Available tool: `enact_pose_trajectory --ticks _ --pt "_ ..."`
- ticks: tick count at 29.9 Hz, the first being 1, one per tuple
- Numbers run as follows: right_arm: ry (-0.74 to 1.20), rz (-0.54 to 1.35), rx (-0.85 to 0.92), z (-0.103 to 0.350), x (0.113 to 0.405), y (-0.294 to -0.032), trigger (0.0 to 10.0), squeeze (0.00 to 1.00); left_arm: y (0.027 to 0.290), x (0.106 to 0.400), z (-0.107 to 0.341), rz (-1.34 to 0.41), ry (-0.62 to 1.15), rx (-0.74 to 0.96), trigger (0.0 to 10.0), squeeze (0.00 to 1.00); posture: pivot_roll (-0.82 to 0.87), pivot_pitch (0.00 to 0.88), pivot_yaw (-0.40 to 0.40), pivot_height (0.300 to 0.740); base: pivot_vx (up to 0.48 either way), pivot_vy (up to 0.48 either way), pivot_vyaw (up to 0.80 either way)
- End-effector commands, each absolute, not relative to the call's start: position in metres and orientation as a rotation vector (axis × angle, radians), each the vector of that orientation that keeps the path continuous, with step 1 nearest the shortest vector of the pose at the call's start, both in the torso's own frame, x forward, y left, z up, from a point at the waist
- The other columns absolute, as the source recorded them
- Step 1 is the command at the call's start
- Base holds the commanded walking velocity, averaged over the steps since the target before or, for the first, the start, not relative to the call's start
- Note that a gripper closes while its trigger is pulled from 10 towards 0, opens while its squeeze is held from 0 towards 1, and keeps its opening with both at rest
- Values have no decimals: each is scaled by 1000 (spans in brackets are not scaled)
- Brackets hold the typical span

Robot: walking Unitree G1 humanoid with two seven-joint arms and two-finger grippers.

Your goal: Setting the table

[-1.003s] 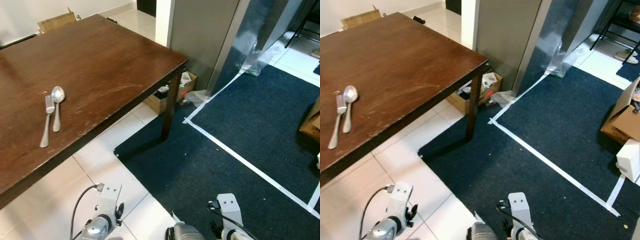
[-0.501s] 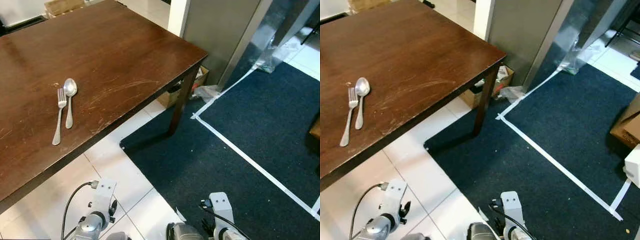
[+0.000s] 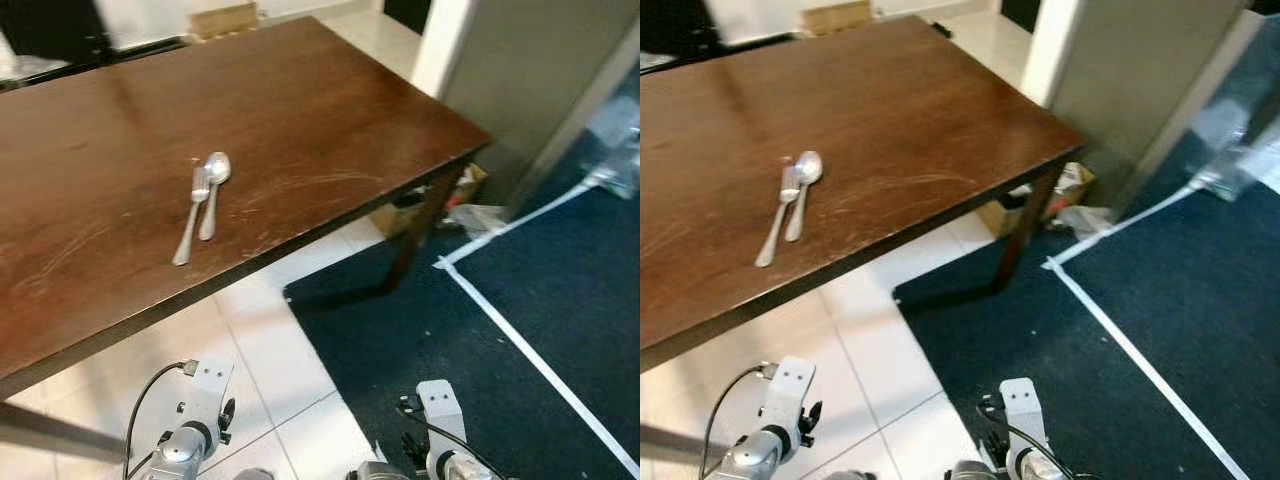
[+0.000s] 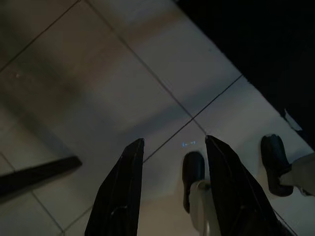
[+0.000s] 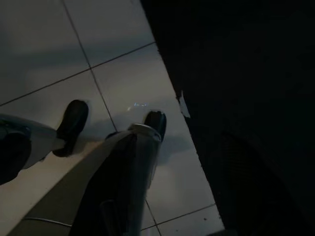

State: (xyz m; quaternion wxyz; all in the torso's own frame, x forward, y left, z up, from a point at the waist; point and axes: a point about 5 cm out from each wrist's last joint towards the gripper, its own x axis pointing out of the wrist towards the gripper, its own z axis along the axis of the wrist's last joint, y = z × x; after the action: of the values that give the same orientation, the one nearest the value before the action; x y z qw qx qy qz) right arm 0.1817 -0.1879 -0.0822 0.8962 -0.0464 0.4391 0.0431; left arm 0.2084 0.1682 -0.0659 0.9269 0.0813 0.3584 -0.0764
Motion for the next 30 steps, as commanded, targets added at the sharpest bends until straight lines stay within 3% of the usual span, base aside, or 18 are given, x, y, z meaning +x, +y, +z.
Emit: enact_pose_trajectory --ticks 1,27,30 --pt "933 93 -97 -86 174 -188 10000 0 169 201 -70 -156 766 167 10000 0 21 43 5 740 0 0 800" --pt "906 83 -97 -83 178 -192 10000 0 167 203 -70 -173 769 175 10000 0 18 22 11 740 0 0 800" --pt "908 23 -54 -83 177 -196 10000 0 166 203 -70 -176 769 177 10000 0 19 23 11 740 0 0 0"
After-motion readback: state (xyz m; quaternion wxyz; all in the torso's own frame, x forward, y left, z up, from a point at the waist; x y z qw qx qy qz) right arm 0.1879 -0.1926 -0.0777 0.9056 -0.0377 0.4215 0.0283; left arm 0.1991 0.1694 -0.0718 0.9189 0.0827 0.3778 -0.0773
